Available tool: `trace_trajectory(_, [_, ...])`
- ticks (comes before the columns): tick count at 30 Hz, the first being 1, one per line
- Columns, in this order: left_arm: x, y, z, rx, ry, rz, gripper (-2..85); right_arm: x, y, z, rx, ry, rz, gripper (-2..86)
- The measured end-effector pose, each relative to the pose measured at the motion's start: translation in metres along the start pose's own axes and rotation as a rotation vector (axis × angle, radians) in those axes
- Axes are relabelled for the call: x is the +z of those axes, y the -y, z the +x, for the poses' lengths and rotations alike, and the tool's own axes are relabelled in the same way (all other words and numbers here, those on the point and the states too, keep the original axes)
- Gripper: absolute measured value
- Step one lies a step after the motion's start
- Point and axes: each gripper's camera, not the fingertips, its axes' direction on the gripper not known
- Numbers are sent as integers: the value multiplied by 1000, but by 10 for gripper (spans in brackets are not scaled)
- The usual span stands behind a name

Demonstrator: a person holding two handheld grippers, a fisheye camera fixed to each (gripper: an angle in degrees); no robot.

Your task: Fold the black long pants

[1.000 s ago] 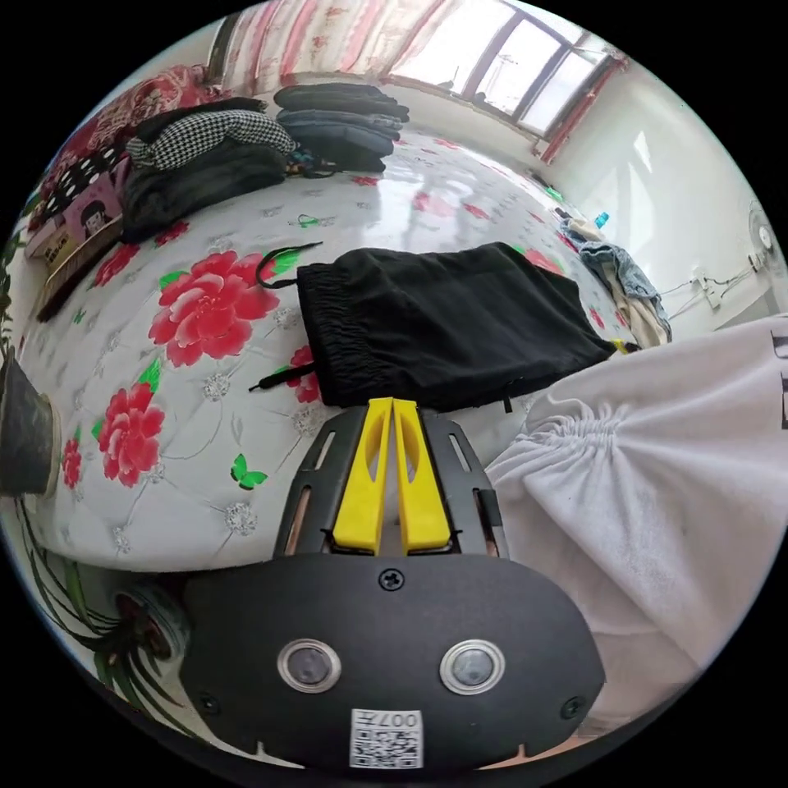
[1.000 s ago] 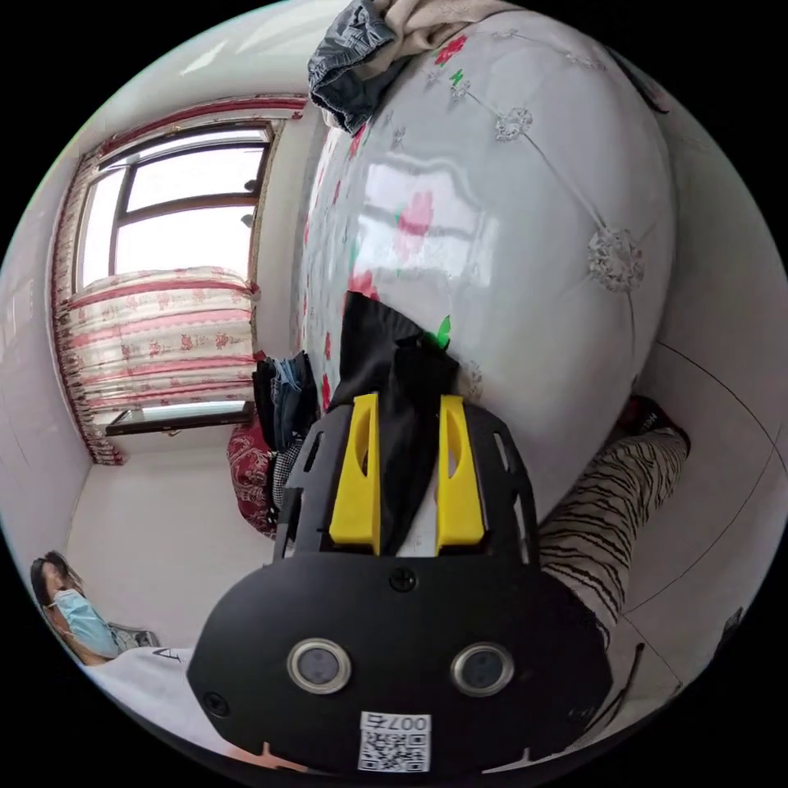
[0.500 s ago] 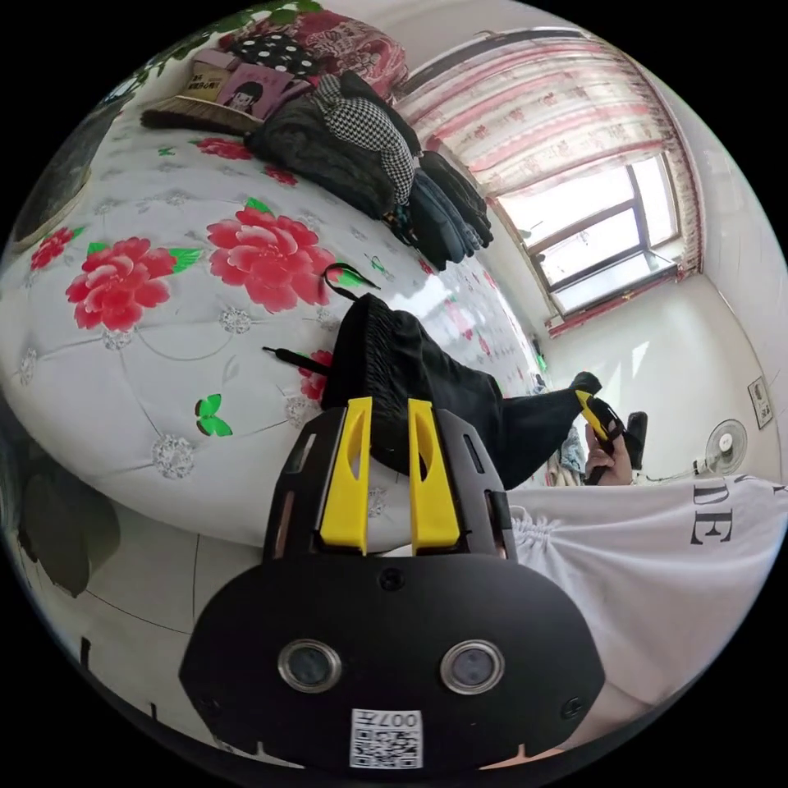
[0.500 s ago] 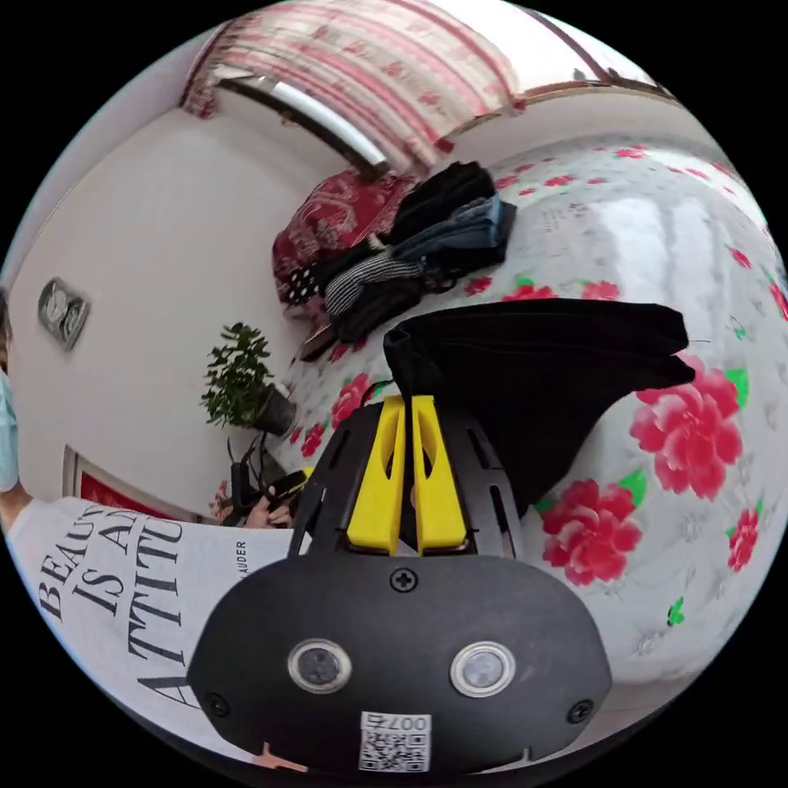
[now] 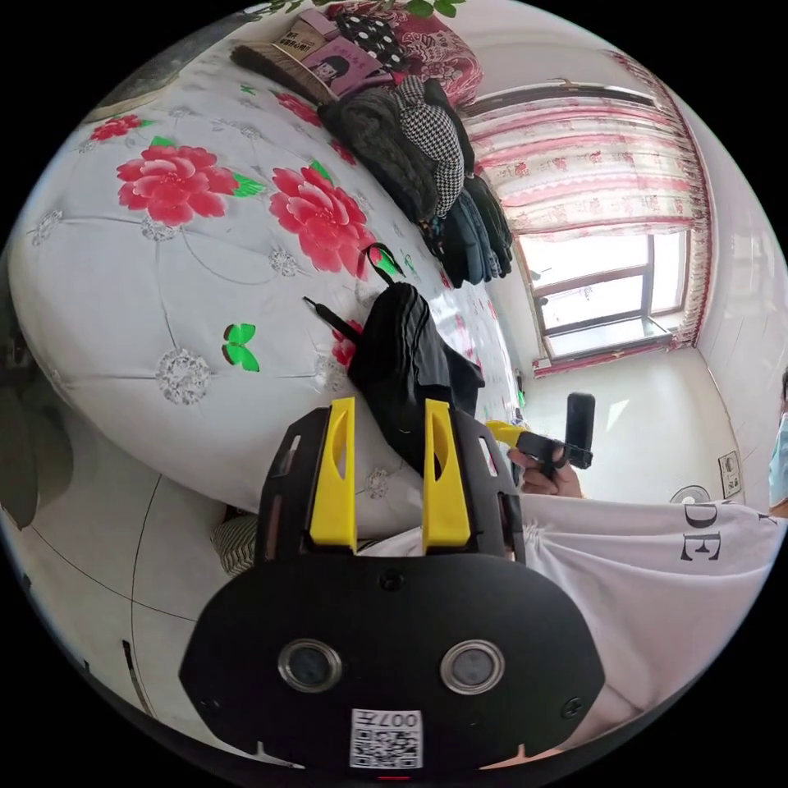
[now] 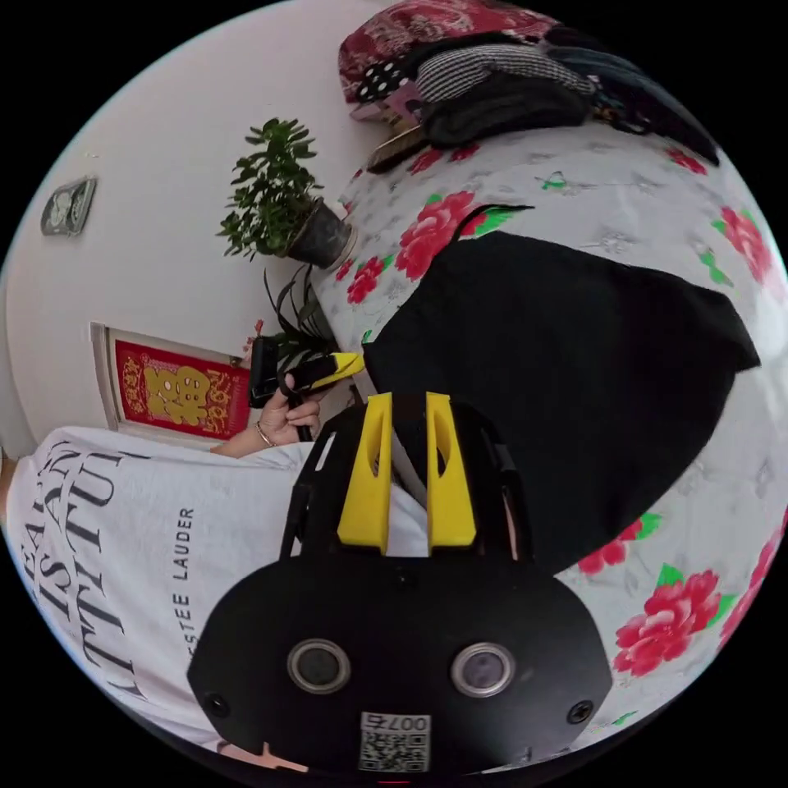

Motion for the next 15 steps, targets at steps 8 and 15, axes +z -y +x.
trace_trajectory(8, [12,38,0,64,-82,-163,195,-99,-165,131,592,167,377,70])
trace_trajectory(15, [47,68,1,60,-56,-237,169,-74,-169,156,621,343,301,65])
